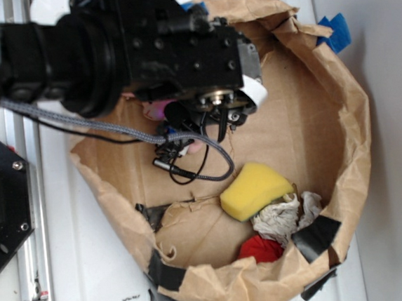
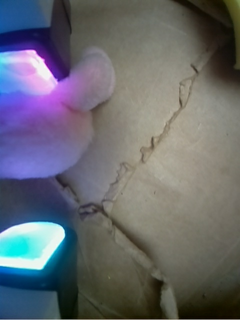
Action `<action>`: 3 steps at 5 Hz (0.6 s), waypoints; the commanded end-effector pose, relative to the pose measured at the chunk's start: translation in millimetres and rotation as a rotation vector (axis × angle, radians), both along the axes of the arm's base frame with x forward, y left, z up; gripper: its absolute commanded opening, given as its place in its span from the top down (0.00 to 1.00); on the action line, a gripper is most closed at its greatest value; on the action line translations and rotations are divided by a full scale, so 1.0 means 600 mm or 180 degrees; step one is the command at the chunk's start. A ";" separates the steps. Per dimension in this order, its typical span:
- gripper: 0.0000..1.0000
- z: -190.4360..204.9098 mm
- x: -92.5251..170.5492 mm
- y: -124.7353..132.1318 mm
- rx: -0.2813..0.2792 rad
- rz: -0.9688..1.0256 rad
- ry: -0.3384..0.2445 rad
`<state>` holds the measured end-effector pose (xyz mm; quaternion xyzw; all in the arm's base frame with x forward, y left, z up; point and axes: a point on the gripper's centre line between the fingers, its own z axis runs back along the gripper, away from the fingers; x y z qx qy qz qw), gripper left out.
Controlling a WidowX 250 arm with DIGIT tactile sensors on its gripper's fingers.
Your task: Grab the pink bunny.
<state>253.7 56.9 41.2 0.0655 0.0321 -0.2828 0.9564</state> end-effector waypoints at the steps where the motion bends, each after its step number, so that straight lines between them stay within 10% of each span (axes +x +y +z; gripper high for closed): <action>1: 0.34 -0.020 0.025 0.013 0.0216 0.0101 -0.0049; 2: 1.00 -0.019 0.026 0.012 0.0178 0.0133 -0.0049; 3: 1.00 -0.016 0.027 0.013 0.0163 0.0131 -0.0038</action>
